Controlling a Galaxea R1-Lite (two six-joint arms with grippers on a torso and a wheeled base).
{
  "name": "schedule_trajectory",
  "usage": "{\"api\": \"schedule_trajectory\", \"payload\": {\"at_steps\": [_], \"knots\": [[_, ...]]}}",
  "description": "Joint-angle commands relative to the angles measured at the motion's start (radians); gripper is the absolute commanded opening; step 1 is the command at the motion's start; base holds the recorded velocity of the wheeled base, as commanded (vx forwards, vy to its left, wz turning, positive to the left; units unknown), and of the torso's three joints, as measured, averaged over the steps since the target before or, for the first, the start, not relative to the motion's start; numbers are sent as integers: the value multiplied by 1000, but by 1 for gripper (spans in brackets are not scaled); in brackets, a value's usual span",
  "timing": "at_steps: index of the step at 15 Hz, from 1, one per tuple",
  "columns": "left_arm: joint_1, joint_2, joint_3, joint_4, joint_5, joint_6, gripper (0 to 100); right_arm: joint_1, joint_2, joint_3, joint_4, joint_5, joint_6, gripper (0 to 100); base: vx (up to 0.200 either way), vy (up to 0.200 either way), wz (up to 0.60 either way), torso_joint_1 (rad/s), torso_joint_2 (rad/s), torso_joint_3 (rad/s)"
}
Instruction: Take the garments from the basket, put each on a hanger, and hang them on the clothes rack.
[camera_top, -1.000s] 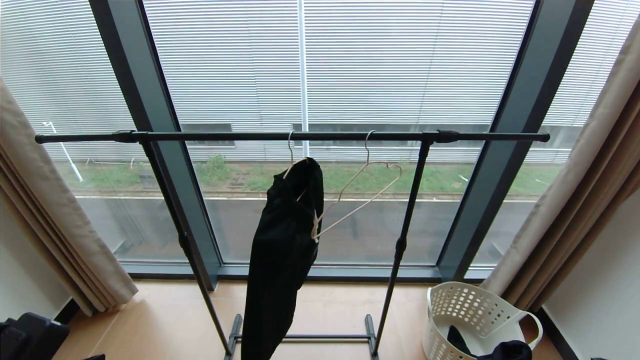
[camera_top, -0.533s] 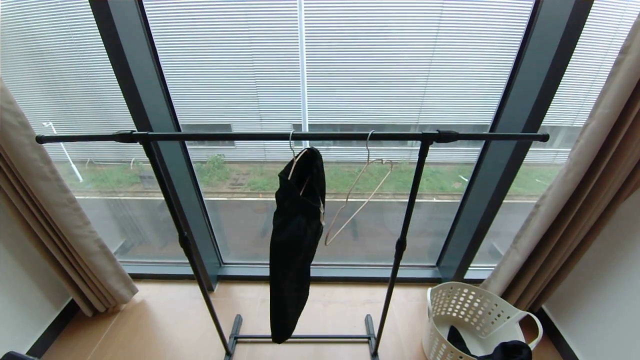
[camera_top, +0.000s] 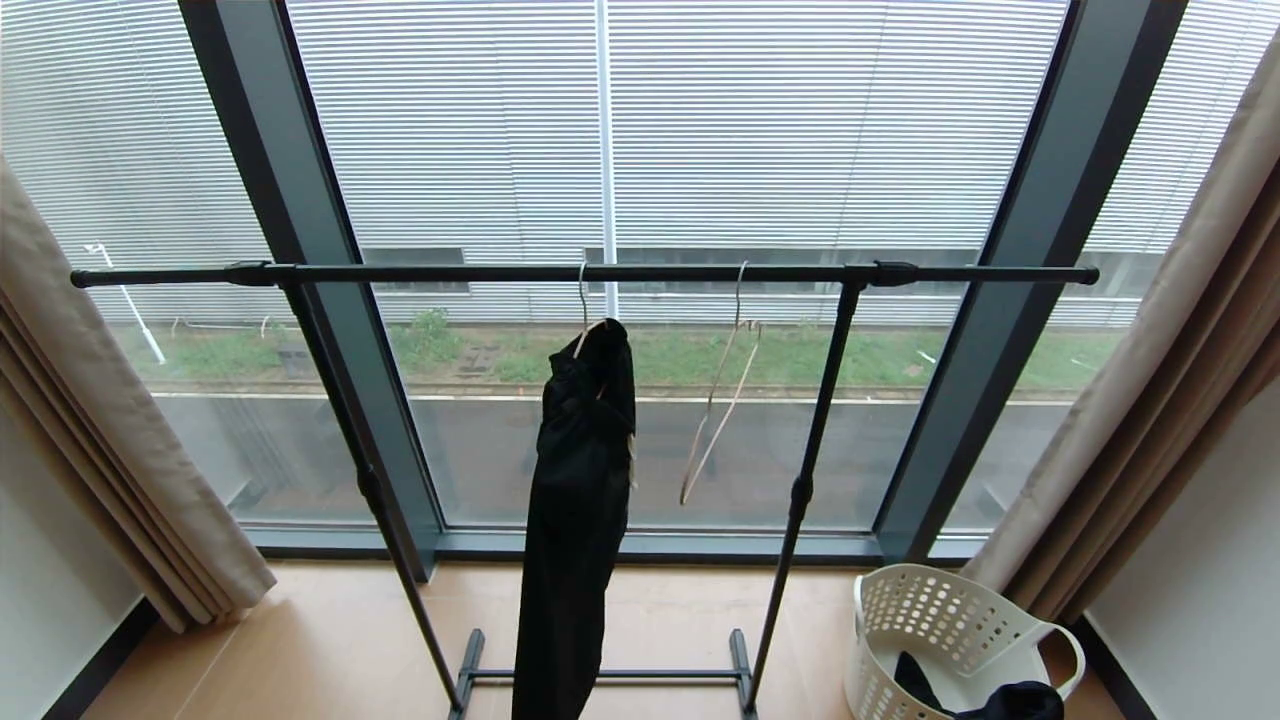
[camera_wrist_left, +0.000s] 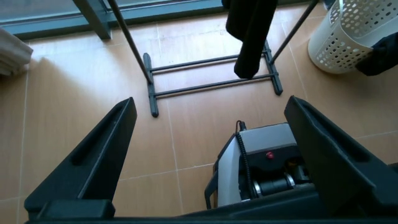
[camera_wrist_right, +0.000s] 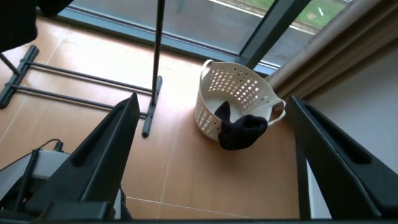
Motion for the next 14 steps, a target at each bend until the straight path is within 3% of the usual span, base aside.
{"api": "schedule_trajectory", "payload": {"at_steps": [1, 4, 7, 10, 14], "knots": [[1, 1, 0, -2, -7, -2, 100, -49, -19, 0, 0, 0, 1, 100, 0, 0, 0, 0, 0, 0], [20, 14, 0, -2, -7, -3, 100, -118, -60, 0, 0, 0, -1, 100, 0, 0, 0, 0, 0, 0], [148, -6, 0, -2, -7, -2, 100, -156, -85, 0, 0, 0, -1, 100, 0, 0, 0, 0, 0, 0], [218, -101, 0, -2, -6, 2, 100, -192, -132, 0, 0, 0, -1, 100, 0, 0, 0, 0, 0, 0], [376, -333, 0, 4, -6, 46, 100, -302, -212, 0, 1, 28, -2, 100, 0, 0, 0, 0, 0, 0]]}}
